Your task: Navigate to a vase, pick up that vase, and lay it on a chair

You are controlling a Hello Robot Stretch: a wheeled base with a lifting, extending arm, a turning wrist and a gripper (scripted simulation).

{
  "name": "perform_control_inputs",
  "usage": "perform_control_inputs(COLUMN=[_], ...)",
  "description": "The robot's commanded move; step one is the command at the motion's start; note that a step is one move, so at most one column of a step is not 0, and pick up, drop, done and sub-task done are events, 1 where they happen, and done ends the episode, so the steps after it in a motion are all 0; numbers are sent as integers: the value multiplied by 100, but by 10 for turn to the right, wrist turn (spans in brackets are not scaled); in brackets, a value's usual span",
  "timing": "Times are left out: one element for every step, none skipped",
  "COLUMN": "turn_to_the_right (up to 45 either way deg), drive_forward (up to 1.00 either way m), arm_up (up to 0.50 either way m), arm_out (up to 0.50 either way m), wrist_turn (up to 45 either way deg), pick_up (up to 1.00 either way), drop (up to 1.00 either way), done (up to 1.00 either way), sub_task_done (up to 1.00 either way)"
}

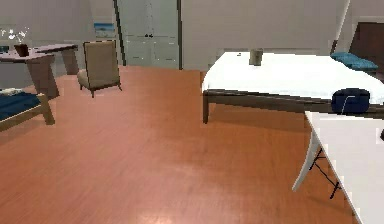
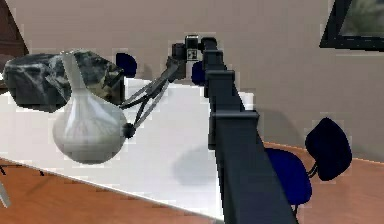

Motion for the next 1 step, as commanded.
perform_control_inputs(turn_to_the_right=[0], drive_forward=[0], arm_up=[0], arm_out=[-46], wrist_turn=[0], pick_up=[0], drop=[0], done=[0], sub_task_done=[0])
